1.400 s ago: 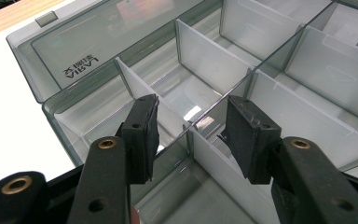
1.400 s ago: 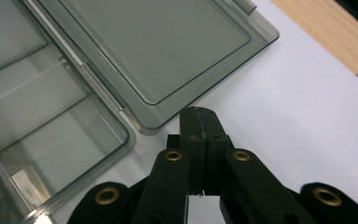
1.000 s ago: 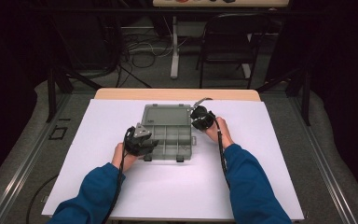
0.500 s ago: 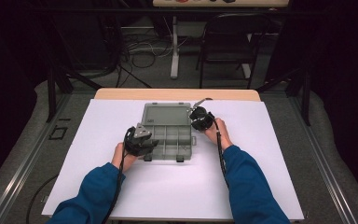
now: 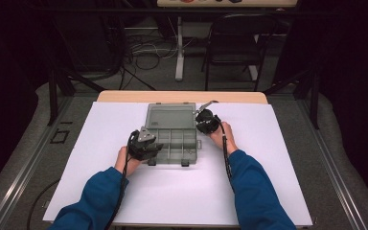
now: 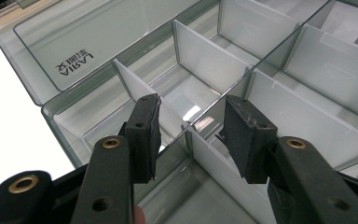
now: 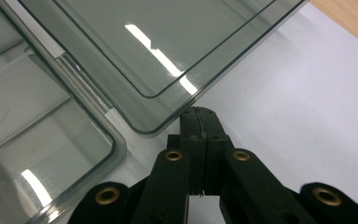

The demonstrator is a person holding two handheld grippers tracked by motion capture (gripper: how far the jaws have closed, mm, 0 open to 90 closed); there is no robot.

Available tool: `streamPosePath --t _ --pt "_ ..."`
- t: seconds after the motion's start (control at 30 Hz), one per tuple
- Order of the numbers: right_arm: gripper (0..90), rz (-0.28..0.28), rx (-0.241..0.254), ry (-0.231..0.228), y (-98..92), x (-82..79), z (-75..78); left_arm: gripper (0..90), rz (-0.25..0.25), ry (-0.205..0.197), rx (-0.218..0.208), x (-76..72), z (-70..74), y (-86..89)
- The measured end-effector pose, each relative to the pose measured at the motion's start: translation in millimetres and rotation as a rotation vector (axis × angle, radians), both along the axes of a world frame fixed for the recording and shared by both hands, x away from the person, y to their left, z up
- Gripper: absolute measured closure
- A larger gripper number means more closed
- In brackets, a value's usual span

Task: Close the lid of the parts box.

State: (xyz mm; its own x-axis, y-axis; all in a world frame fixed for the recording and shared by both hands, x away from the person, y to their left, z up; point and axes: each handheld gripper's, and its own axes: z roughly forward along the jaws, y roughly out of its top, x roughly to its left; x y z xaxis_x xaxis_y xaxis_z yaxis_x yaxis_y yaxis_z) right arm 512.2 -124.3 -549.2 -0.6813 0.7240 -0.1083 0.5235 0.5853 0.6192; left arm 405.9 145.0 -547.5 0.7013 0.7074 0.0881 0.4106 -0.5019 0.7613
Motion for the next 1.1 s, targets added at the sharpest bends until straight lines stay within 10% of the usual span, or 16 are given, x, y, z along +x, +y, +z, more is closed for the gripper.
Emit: streamPosePath --t 1.1 --pt "90.0 -0.007 0.065 -0.08 -4.5 2.9 0.6 56.9 -0.003 -0.001 -0.012 0.2 -0.5 1.2"
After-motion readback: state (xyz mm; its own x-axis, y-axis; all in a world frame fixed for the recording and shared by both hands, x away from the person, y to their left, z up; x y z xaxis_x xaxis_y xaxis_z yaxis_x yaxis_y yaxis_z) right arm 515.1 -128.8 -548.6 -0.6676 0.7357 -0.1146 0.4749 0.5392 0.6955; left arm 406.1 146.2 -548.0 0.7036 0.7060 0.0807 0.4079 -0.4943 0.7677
